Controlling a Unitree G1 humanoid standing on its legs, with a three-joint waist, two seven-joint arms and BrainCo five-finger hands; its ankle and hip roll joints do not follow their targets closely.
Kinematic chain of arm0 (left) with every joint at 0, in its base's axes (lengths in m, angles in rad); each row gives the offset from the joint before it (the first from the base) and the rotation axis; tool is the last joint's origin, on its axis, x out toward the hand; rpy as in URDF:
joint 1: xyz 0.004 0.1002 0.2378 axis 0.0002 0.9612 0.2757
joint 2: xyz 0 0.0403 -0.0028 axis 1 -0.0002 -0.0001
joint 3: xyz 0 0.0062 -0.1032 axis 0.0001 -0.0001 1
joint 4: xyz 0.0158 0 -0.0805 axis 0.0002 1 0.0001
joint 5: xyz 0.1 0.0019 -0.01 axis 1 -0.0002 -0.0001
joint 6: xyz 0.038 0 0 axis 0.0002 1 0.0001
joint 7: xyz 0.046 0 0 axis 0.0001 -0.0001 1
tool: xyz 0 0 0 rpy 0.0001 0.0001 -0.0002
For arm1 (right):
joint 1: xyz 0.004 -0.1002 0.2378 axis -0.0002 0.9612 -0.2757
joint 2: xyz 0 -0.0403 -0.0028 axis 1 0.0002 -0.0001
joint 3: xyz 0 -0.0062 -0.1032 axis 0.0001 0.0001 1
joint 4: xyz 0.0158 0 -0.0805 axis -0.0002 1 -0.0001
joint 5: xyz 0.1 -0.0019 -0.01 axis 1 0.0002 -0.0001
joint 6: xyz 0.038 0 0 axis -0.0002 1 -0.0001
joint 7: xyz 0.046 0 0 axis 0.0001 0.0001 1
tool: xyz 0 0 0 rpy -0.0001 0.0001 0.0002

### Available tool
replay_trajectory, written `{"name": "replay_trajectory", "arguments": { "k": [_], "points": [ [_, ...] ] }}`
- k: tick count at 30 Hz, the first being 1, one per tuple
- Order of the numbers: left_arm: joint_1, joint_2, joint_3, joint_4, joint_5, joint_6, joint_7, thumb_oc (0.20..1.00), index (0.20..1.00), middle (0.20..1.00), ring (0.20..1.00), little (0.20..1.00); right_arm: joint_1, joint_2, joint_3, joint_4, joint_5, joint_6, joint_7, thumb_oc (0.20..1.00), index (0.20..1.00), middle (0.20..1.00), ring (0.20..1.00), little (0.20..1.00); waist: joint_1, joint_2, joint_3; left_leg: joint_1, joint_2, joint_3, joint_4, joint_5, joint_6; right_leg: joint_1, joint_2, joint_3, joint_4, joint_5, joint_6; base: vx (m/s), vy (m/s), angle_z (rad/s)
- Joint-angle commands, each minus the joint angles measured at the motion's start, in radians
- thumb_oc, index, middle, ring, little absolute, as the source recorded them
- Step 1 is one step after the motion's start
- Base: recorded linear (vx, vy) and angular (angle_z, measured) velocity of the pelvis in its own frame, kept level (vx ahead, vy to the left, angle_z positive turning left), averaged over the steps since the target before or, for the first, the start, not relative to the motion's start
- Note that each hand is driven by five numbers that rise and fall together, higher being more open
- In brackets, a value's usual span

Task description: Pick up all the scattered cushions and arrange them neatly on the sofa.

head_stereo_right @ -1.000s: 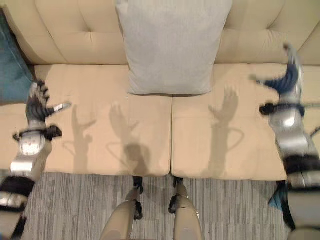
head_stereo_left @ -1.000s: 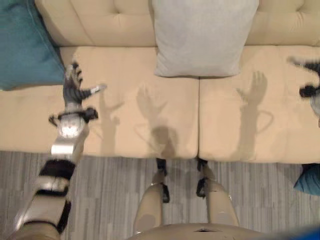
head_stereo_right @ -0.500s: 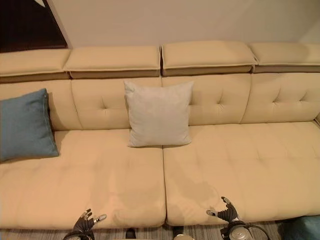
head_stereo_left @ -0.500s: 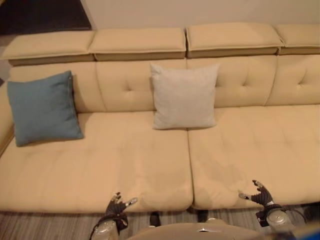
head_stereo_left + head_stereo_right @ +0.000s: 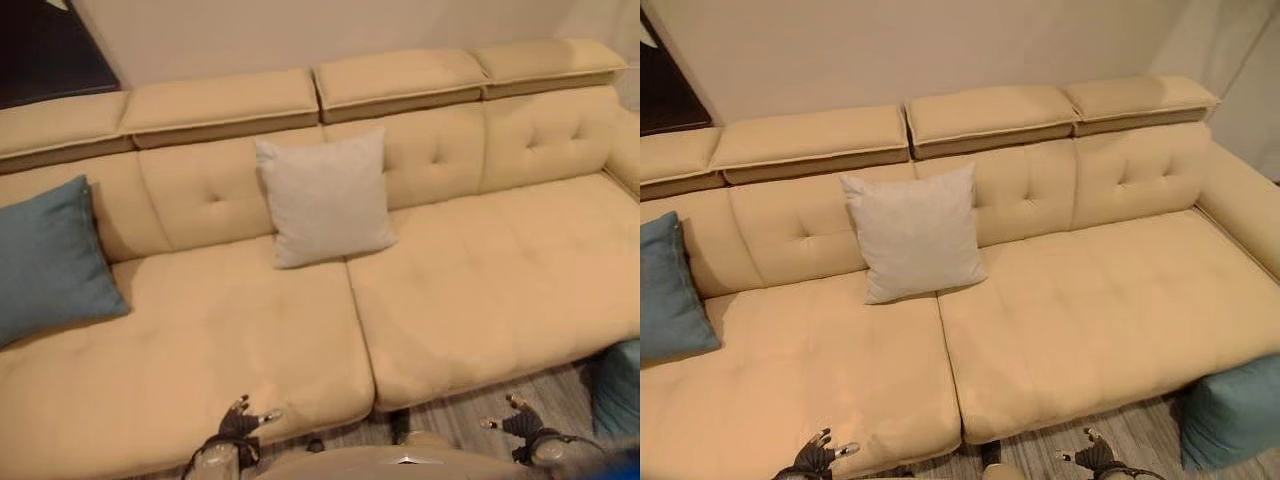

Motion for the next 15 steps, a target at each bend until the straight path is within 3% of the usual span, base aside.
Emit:
{"name": "replay_trajectory", "arguments": {
  "k": [1, 4, 5, 6, 7, 8, 10, 12, 14, 15],
  "points": [
    [-0.049, 0.018, -0.025, 0.034, 0.055, -0.015, 0.010, 1.000, 1.000, 1.000, 1.000, 1.000, -0.091, 0.007, 0.005, 0.018, 0.014, 0.008, -0.002, 1.000, 1.000, 1.000, 1.000, 1.000, 0.022, -0.007, 0.031, 0.011, -0.032, -0.015, 0.027, -0.013, -0.011, -0.028, 0.019, -0.017, 0.073, -0.004, 0.130, -0.23, 0.139, -0.76],
    [-0.058, 0.027, -0.034, 0.040, 0.090, -0.009, 0.004, 1.000, 1.000, 1.000, 1.000, 1.000, -0.097, 0.029, 0.011, 0.022, 0.013, 0.015, 0.005, 1.000, 1.000, 1.000, 1.000, 1.000, 0.033, -0.015, 0.049, 0.013, -0.034, 0.023, 0.010, -0.005, 0.005, -0.068, -0.002, -0.041, 0.088, 0.024, 0.154, -0.25, 0.102, -1.11],
    [-0.063, 0.038, -0.037, 0.054, 0.120, 0.000, 0.011, 1.000, 1.000, 1.000, 1.000, 1.000, -0.097, 0.041, 0.015, 0.035, 0.004, 0.022, 0.007, 1.000, 1.000, 1.000, 1.000, 1.000, 0.065, -0.001, 0.071, 0.002, -0.009, 0.074, 0.017, 0.009, 0.010, -0.067, -0.038, -0.207, 0.182, -0.041, 0.131, -0.28, 0.060, -1.33],
    [-0.064, 0.039, -0.037, 0.054, 0.120, 0.000, 0.011, 1.000, 1.000, 1.000, 1.000, 1.000, -0.098, 0.041, 0.015, 0.035, 0.004, 0.022, 0.007, 1.000, 1.000, 1.000, 1.000, 1.000, 0.063, -0.002, 0.070, 0.000, -0.011, 0.073, 0.017, 0.011, 0.010, -0.069, -0.040, -0.207, 0.182, -0.040, 0.132, -0.27, 0.085, -1.47],
    [-0.063, 0.041, -0.038, 0.061, 0.136, 0.005, 0.010, 1.000, 1.000, 1.000, 1.000, 1.000, -0.093, 0.043, 0.011, 0.036, 0.004, 0.022, 0.005, 1.000, 1.000, 1.000, 1.000, 1.000, 0.069, 0.005, 0.069, -0.007, -0.003, 0.092, 0.015, 0.022, 0.011, -0.051, -0.057, -0.258, 0.209, -0.068, 0.116, -0.21, 0.054, -1.23],
    [-0.064, 0.044, -0.042, 0.067, 0.142, 0.010, 0.002, 1.000, 1.000, 1.000, 1.000, 1.000, -0.086, 0.045, -0.006, 0.056, 0.013, 0.023, 0.007, 1.000, 1.000, 1.000, 1.000, 1.000, 0.065, 0.013, 0.068, 0.000, 0.010, 0.115, 0.004, 0.035, 0.017, -0.021, -0.050, -0.256, 0.306, -0.122, 0.093, -0.21, 0.054, -0.84],
    [-0.066, 0.044, -0.045, 0.070, 0.142, 0.010, -0.002, 1.000, 1.000, 1.000, 1.000, 1.000, -0.083, 0.049, -0.018, 0.064, 0.026, 0.024, 0.009, 1.000, 1.000, 1.000, 1.000, 1.000, 0.063, 0.011, 0.057, -0.002, 0.011, 0.122, -0.004, 0.040, 0.019, -0.004, -0.041, -0.244, 0.309, -0.135, 0.091, -0.15, -0.019, -0.37],
    [-0.068, 0.040, -0.053, 0.081, 0.152, 0.018, -0.013, 1.000, 1.000, 1.000, 1.000, 1.000, -0.073, 0.067, -0.037, 0.067, 0.048, 0.023, 0.011, 1.000, 1.000, 1.000, 1.000, 1.000, 0.075, 0.016, 0.032, -0.014, 0.026, 0.161, -0.009, 0.052, 0.019, 0.070, -0.038, -0.263, 0.328, -0.187, 0.089, -0.21, -0.115, -0.25],
    [-0.065, 0.035, -0.059, 0.079, 0.165, 0.020, -0.016, 1.000, 1.000, 1.000, 1.000, 1.000, -0.071, 0.076, -0.027, 0.064, 0.049, 0.022, 0.014, 1.000, 1.000, 1.000, 1.000, 1.000, 0.088, 0.009, 0.018, -0.035, 0.030, 0.188, -0.003, 0.061, 0.011, 0.137, -0.043, -0.279, 0.269, -0.188, 0.098, -0.16, -0.162, -0.58],
    [-0.071, 0.030, -0.068, 0.074, 0.168, 0.016, -0.012, 1.000, 1.000, 1.000, 1.000, 1.000, -0.083, 0.084, -0.005, 0.059, 0.057, 0.019, 0.013, 1.000, 1.000, 1.000, 1.000, 1.000, 0.081, -0.003, 0.013, -0.056, 0.039, 0.201, 0.002, 0.076, -0.002, 0.147, -0.002, -0.207, 0.170, -0.196, 0.092, -0.07, -0.182, -0.83]
  ]
}}
